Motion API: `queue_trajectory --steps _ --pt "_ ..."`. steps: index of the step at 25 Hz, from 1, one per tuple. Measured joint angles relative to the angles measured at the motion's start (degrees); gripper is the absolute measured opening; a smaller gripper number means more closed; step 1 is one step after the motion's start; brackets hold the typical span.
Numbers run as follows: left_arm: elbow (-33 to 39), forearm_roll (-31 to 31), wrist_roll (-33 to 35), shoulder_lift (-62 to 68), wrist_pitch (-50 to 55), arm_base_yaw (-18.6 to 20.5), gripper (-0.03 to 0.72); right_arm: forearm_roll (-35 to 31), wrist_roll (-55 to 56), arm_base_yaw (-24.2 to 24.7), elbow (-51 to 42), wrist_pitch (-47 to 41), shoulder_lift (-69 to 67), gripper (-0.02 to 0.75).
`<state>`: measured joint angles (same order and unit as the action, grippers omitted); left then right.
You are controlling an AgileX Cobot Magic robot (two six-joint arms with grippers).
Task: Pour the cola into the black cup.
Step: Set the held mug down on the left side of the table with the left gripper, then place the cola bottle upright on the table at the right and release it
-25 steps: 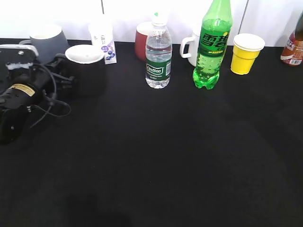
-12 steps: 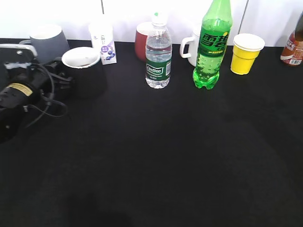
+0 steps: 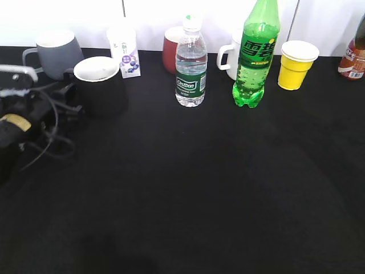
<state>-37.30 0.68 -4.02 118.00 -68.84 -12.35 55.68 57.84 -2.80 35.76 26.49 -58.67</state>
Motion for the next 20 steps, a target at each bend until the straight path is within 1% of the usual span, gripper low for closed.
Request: queue_trajectory --steps 4,6,7,8,9,11,12,13,16,18,20 --pt "3.9 -0.7 0.0 -2.5 -0.3 0.0 0.277 0.0 -0.9 0.0 0.0 -0.2 0.0 0.351" --pt "6.6 -1.4 0.0 -6.7 -0.3 0.1 0.277 -2.3 -3.4 0.0 -0.1 -3.5 0.0 0.351" --pt "8.8 -1.4 0.0 -10.2 -0.3 0.1 0.267 -5.5 -7.0 0.0 -0.5 -3.5 0.0 0.351" --pt "10.8 -1.3 0.0 -14.4 -0.3 0.1 0.239 -11.7 -12.1 0.0 -1.3 -3.0 -0.5 0.351" --pt "13.0 -1.2 0.0 -19.8 -0.3 0.1 0.221 -18.4 -17.9 0.0 -2.5 -2.6 -1.7 0.351" --pt "15.9 -1.1 0.0 -30.9 0.4 0.1 0.211 -34.5 -35.2 0.0 -6.6 1.4 -5.1 0.351" --pt "15.9 -0.7 0.0 -36.2 4.7 0.1 0.210 -41.8 -44.2 0.0 -7.9 3.7 -7.6 0.351" --pt "16.1 -0.7 0.0 -41.0 9.7 0.1 0.209 -46.5 -50.2 0.0 -8.3 6.3 -11.1 0.351" --pt "16.3 -0.7 0.0 -52.3 17.6 0.1 0.209 -53.5 -59.7 0.0 -8.5 17.5 -21.4 0.351" --pt "16.4 -1.3 0.2 -55.6 24.2 0.1 0.209 -57.8 -61.6 0.0 -8.5 26.6 -28.3 0.351" --pt "16.4 -1.2 0.5 -56.8 25.1 0.1 0.209 -62.2 -62.4 0.0 -8.6 31.6 -34.5 0.349"
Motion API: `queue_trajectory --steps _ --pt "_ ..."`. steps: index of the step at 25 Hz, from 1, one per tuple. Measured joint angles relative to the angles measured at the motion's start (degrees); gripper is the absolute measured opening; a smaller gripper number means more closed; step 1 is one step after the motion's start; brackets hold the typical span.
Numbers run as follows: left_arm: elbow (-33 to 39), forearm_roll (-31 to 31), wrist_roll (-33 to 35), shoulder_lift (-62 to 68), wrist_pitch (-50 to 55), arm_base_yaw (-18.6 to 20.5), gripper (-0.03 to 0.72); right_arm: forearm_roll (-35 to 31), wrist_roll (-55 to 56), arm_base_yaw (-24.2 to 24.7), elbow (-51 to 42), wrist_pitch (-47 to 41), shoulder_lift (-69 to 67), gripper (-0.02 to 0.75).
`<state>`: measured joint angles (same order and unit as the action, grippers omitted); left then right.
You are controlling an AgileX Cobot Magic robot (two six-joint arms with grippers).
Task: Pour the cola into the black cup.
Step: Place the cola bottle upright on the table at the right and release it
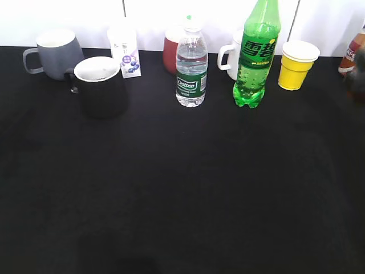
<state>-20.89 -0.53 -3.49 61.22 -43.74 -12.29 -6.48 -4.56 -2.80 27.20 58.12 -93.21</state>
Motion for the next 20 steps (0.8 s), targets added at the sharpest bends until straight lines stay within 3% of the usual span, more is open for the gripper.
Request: queue_trajectory --steps 8,14,20 --pt "0.0 1.1 1.9 -0.3 0.4 0.0 0.209 -1.2 -1.6 0.0 1.7 14.9 -19.9 0.349" --pt "0.0 1.4 1.9 -0.3 0.4 0.0 0.209 -2.8 -1.6 0.0 9.2 16.5 -25.7 0.349" --pt "0.0 1.4 1.9 -0.3 0.4 0.0 0.209 -2.8 -0.1 0.0 9.2 17.1 -26.2 0.349"
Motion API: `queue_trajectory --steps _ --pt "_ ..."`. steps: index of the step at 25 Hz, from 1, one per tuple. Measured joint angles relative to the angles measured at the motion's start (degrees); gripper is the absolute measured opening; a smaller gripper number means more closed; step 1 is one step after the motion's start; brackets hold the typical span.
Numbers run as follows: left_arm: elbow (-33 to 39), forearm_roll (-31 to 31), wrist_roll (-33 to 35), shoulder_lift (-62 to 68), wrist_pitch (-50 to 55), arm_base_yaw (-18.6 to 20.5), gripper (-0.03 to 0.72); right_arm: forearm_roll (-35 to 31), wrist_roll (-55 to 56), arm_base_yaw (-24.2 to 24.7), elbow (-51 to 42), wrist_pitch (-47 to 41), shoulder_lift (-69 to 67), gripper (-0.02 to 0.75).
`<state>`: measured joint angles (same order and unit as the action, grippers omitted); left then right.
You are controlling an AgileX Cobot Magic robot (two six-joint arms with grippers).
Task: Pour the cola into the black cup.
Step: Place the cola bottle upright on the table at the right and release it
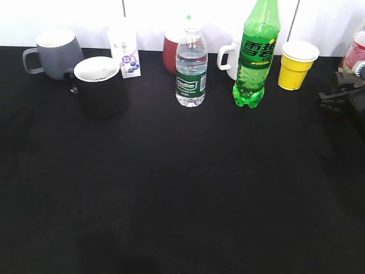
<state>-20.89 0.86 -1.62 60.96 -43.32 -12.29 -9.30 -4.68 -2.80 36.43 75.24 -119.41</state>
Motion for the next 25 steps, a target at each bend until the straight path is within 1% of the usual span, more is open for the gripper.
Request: queue_trajectory --steps 4,5,7,8,9,11,16,25 --pt "0.0 0.0 0.0 0.0 0.0 0.0 0.220 0.7 1.0 0.0 -0.6 0.7 0.0 0.349" --pt "0.0 0.0 0.0 0.0 0.0 0.0 0.223 0.9 1.1 0.0 -0.6 0.7 0.0 0.395" --pt "0.0 0.0 0.0 0.0 0.0 0.0 0.226 1.0 1.3 0.0 -1.1 -1.4 -0.3 0.549" --pt "0.0 0.0 0.0 0.1 0.0 0.0 0.234 1.0 1.4 0.0 -1.3 -2.3 -0.5 0.583" --pt "0.0 0.0 0.0 0.1 0.0 0.0 0.237 1.0 1.4 0.1 -1.5 -3.7 -0.7 0.594" --pt "0.0 0.0 0.0 0.1 0.0 0.0 0.239 1.1 3.0 0.1 -2.9 -4.9 -0.7 0.598" --pt "0.0 0.0 0.0 0.1 0.0 0.0 0.239 1.1 3.8 0.1 -8.7 -6.3 5.5 0.598" --pt "0.0 0.0 0.0 0.1 0.4 0.0 0.239 1.4 3.9 0.1 -10.4 -5.6 5.8 0.595"
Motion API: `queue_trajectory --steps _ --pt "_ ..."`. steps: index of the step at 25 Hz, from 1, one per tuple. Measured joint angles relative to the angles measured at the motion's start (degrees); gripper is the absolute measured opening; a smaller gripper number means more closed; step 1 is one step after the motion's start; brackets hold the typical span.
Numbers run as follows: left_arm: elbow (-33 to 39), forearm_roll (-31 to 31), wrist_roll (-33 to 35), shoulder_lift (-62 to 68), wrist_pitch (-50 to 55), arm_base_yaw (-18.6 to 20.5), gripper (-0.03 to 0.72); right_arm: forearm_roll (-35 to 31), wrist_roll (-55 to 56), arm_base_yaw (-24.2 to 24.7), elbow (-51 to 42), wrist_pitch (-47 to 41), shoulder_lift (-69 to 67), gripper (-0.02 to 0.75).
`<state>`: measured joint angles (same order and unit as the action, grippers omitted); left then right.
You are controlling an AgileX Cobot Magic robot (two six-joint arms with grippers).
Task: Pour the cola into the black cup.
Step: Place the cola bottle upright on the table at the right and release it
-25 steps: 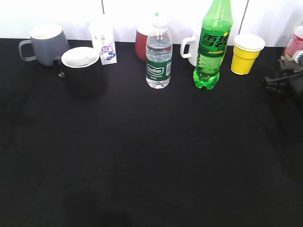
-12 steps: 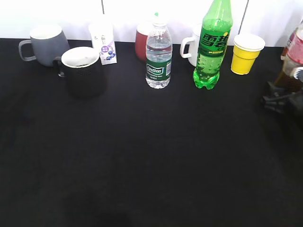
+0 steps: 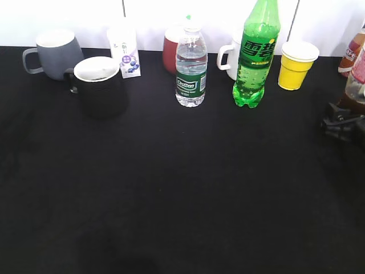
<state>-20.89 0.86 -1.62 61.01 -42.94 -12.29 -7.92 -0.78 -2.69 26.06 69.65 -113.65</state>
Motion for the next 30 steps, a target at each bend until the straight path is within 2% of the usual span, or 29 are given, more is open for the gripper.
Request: queue_trajectory --steps 6,10,13,20,25,30 --pt "0.0 0.0 0.0 0.0 0.0 0.0 0.242 -0.6 0.0 0.0 -2.3 -0.7 2.3 0.595" --pt "0.0 0.0 0.0 0.0 0.0 0.0 0.242 -2.7 -0.7 0.0 0.1 -1.5 2.4 0.595" --pt "0.0 0.0 0.0 0.0 0.0 0.0 0.242 -1.8 -0.9 0.0 0.2 -1.9 2.4 0.531" --pt "0.0 0.0 0.0 0.0 0.1 0.0 0.242 -1.8 -1.1 0.0 4.5 -2.2 2.4 0.531" --pt "0.0 0.0 0.1 0.0 0.1 0.0 0.242 -2.2 -1.2 0.0 8.6 -8.3 2.0 0.531" --pt "0.0 0.0 0.5 0.0 0.1 0.0 0.242 -2.3 -1.2 0.0 9.1 -10.0 -0.2 0.531"
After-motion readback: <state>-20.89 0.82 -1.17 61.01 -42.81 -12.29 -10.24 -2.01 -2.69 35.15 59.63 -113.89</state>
